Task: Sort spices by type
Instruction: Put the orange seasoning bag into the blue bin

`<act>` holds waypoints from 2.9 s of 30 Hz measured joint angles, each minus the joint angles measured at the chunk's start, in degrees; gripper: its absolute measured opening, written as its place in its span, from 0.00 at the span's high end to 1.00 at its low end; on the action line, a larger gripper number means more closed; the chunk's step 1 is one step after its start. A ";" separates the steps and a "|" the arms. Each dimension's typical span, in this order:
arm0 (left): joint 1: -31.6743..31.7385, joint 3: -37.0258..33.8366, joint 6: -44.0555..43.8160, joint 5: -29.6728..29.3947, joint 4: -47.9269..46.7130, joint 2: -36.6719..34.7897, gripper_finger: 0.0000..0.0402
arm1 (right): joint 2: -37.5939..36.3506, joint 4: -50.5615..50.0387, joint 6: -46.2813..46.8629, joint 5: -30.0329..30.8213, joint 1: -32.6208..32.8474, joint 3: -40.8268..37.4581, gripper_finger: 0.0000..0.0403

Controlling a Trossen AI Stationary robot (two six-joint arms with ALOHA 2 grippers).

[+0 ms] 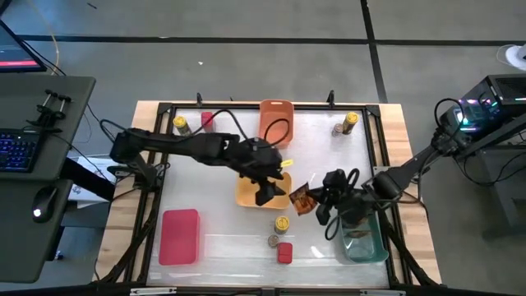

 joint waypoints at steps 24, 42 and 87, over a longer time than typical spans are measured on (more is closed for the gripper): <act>1.25 0.75 -7.22 -4.10 3.78 6.62 0.45 | 0.04 1.32 -7.86 -1.48 -5.54 0.04 1.00; 1.06 0.76 9.25 -6.59 -5.47 5.33 1.00 | -0.73 -9.26 -19.20 -6.21 -5.51 11.79 0.68; -3.53 6.11 28.00 -16.88 -6.36 2.34 0.86 | 9.54 -20.24 -37.29 -18.18 -15.29 25.18 1.00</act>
